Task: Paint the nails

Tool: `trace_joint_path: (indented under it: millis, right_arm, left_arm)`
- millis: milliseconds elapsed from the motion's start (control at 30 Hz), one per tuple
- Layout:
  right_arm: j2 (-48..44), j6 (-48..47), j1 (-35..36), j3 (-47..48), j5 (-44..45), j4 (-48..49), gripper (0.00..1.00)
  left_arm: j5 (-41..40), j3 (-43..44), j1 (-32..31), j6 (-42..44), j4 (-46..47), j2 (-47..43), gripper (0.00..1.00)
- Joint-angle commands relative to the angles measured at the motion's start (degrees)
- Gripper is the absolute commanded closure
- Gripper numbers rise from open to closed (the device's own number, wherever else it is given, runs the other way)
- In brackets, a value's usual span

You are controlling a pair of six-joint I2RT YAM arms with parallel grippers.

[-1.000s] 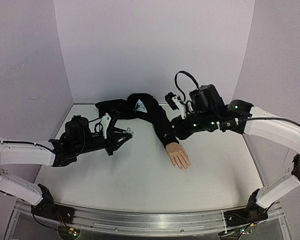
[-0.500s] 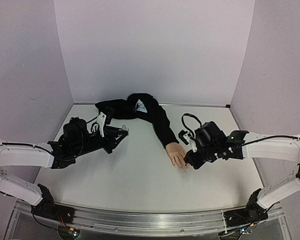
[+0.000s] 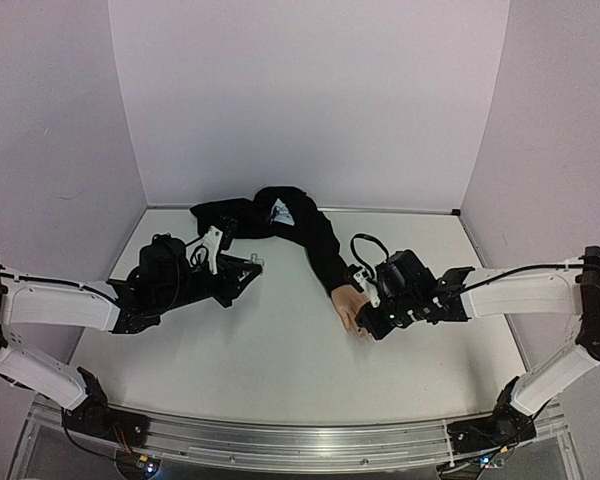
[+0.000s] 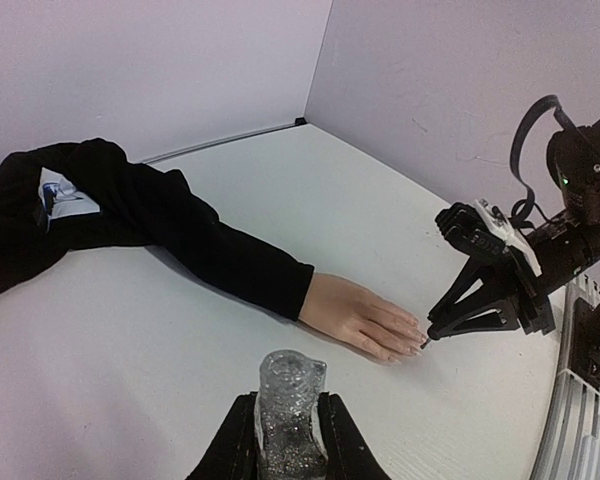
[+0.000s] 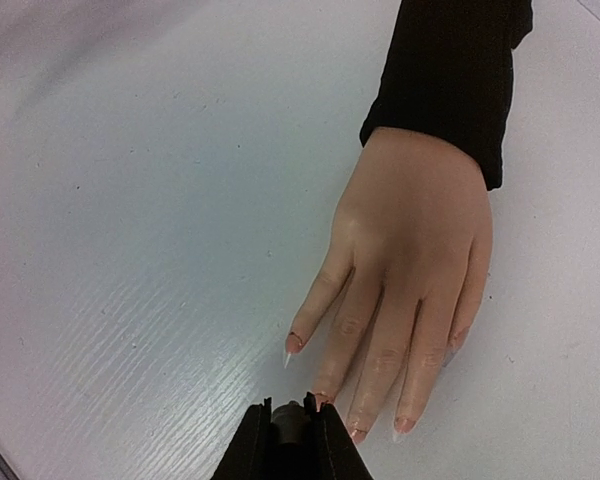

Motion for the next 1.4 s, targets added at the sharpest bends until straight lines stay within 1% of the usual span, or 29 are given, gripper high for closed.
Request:
trace_joint_path:
  millis: [0,67,233,600,1367]
  right_arm:
    - [-0.46,-0.58,0.29,1.37,0.46,1.98,1.00]
    - [-0.15,-0.99,0.29,1.66,-1.67,2.45,1.00]
    - [3.39,-1.06,0.29,4.40,-0.71,2.71,1.00]
    - [6.74,-0.99,0.38,6.11,-0.53,2.71,1.00]
    - [9.12,-0.72,1.06,6.88,3.89,2.71,1.00]
  left_arm:
    - [-0.38,2.89,-0.01,-0.16,1.94,-0.51,1.00]
    - [-1.02,2.08,-0.05,-0.12,2.17,-1.20,1.00]
    - [-1.65,1.68,-0.03,0.09,2.30,-1.60,1.00]
    - [-1.40,1.35,-0.04,0.22,2.11,-1.94,1.00]
    - [-1.32,1.18,-0.07,0.55,1.93,-1.97,1.00]
